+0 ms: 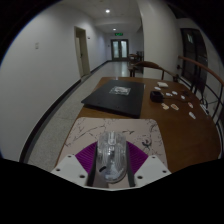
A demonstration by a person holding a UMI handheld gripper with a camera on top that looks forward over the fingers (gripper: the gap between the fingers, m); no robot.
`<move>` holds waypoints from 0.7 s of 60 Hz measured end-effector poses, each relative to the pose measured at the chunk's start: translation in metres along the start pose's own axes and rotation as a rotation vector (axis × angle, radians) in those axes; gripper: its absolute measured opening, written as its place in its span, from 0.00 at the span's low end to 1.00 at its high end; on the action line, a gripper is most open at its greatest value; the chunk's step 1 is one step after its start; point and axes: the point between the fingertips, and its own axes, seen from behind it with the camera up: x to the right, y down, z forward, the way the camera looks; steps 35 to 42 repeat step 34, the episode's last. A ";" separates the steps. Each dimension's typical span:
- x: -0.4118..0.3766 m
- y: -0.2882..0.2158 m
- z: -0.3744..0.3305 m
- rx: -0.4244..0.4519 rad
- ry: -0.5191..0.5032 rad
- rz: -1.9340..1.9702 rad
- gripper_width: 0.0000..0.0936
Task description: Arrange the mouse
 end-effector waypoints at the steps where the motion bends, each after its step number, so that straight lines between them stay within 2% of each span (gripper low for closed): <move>1: -0.001 0.000 0.000 -0.002 0.000 0.006 0.54; 3: -0.004 0.002 -0.003 -0.010 -0.007 0.011 0.58; 8: -0.022 0.013 -0.026 -0.056 -0.060 0.005 0.94; 13: -0.025 0.011 -0.065 -0.003 -0.047 -0.015 0.92; 21: -0.012 0.022 -0.142 0.048 0.036 -0.016 0.92; 31: -0.023 0.047 -0.228 0.097 0.013 0.004 0.92; 42: -0.026 0.054 -0.236 0.096 0.006 0.003 0.92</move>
